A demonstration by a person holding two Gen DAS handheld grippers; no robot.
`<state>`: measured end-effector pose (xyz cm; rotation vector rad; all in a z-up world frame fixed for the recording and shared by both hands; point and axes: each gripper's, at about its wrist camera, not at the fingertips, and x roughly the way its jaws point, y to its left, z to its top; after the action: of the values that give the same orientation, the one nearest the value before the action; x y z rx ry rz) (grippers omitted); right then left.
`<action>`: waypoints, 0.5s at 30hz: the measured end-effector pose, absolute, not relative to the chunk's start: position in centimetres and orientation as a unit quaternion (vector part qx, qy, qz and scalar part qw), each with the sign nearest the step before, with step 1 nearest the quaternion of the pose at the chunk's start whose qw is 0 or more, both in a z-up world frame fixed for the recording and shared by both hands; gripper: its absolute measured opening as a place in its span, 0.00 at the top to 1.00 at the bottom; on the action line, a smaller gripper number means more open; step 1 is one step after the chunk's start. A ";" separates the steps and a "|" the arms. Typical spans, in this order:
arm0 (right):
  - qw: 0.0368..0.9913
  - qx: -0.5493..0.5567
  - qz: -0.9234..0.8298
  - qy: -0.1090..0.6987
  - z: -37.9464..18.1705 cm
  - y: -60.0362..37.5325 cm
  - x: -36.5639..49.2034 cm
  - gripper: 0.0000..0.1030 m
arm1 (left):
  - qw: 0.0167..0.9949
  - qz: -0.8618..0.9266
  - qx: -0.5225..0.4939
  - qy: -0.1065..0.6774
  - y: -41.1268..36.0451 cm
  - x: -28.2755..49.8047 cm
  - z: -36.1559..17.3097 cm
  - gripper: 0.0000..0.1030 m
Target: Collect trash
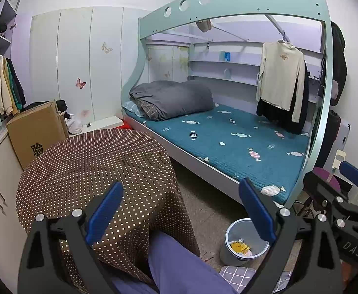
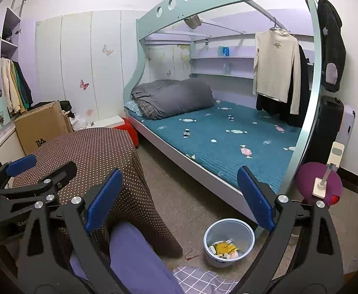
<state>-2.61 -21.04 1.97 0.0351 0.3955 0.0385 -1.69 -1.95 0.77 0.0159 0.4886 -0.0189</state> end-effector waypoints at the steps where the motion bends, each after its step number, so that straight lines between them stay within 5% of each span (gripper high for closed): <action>1: 0.980 0.018 0.020 0.197 2.0 -21.0 -2.6 0.10 | 0.970 -0.010 0.008 0.242 -2.0 -1.7 0.7 0.09; 15: 0.979 0.020 0.022 0.204 1.8 -21.2 -2.4 0.10 | 0.969 0.002 0.012 0.245 -2.3 -1.6 0.6 0.09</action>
<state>-2.37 -21.21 1.77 0.0398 0.4101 0.0445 -1.57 -2.33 0.57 0.0248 0.4956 0.0041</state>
